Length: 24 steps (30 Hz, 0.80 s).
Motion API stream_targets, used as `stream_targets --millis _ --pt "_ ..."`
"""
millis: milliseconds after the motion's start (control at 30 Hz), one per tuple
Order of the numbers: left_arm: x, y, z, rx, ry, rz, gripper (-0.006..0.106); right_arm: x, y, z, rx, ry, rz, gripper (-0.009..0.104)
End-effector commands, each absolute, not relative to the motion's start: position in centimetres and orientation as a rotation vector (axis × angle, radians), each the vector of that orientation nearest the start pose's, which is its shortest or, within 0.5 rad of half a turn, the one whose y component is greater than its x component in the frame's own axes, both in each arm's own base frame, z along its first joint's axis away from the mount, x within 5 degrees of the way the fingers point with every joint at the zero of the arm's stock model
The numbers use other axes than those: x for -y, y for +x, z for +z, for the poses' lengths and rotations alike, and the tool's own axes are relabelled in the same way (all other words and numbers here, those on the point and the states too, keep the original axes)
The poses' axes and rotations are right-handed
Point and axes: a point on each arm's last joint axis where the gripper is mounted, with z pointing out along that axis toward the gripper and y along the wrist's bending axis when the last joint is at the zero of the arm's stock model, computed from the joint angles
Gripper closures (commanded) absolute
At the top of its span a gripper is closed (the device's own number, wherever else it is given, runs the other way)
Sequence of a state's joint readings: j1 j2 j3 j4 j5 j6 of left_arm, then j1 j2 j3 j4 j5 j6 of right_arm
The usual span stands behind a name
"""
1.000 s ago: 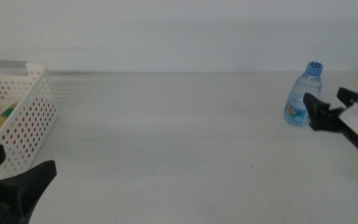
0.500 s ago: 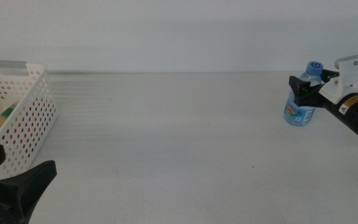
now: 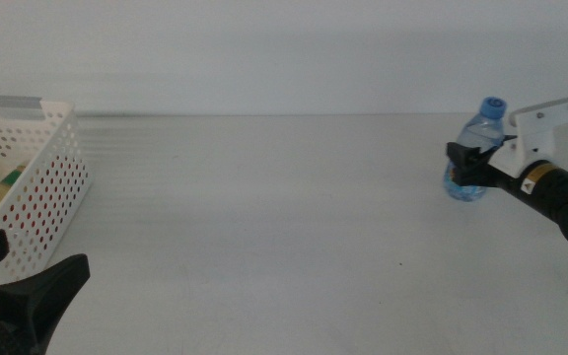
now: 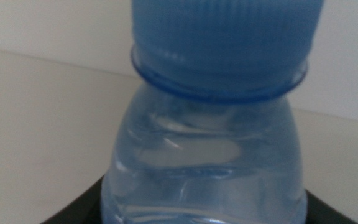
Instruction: Use arms to grab the bottles and put them into the dustbin to the left of the table.
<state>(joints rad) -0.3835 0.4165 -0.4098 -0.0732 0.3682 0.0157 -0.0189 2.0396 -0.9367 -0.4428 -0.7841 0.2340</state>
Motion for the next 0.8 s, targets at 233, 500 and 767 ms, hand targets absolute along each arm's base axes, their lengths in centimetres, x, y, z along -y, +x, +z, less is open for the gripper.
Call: stream_targets --millis 233,500,767 --pt "3.8 8.7 30.5 -1.749 0.289 -0.359 0.01 -14.0 39.5 23.8 -1.509 -0.593 0.543 0.095" --pt "3.8 8.7 30.5 -1.749 0.289 -0.359 0.01 -26.2 37.3 25.5 -1.384 -0.855 0.708 0.095" --pt "3.8 8.7 30.5 -1.749 0.289 -0.359 0.01 -32.3 35.4 21.8 -1.396 -0.955 0.818 0.095"
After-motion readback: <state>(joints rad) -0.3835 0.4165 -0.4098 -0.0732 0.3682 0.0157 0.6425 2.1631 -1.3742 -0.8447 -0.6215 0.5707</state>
